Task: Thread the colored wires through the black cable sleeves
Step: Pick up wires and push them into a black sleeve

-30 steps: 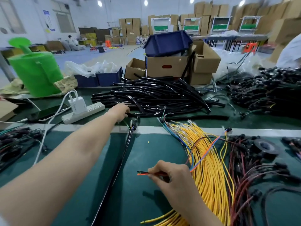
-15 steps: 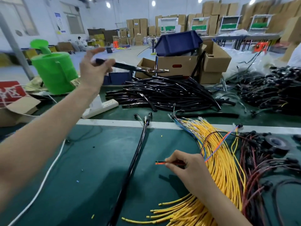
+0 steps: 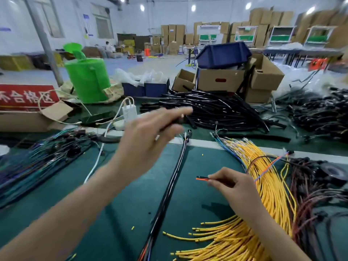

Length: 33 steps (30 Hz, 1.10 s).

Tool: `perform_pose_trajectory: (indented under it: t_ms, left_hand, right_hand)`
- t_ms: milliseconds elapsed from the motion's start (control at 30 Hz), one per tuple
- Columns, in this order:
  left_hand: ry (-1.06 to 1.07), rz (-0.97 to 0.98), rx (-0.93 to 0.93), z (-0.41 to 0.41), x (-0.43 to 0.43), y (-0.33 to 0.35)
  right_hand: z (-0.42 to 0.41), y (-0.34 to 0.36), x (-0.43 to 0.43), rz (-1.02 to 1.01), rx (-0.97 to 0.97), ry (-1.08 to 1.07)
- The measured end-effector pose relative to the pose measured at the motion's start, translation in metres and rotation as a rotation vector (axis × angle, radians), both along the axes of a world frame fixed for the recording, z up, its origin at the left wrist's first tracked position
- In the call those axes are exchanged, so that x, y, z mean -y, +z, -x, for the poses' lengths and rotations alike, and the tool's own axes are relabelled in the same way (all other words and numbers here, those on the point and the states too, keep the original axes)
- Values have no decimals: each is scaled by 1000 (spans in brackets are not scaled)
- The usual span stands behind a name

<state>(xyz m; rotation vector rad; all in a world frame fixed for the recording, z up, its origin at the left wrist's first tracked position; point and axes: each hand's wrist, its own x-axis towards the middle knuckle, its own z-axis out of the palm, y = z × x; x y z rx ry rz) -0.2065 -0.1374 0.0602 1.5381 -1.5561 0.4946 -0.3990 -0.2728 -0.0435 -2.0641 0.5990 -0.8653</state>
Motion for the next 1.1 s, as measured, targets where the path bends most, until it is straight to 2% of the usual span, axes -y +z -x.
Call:
perform_pose_trajectory:
  t_ms: [67,133,167,333,433,667,1100]
  left_hand:
    - [-70,-157,24,23,0,-37]
    - [-146,-332,-27,38,4,-79]
    - [-159,-357,-58,37,8,-91]
    - [-184,-200,-243,29,18,-110]
    - [-176,-163,-273,30,19,-115]
    - [-163,-233,-262,26,22,-119]
    - [-201,-270,-277,25,23,-124]
  right_hand:
    - [1,3,-1,-94,49,9]
    - [1,6,-1,-170,84,17]
    - [1,7,-1,-187,92,26]
    - [2,10,0,-215,82,69]
    - [2,10,-1,-199,73,57]
    - [-2,9,-10,-106,172,22]
    - [-2,5,-11,-101,122,65]
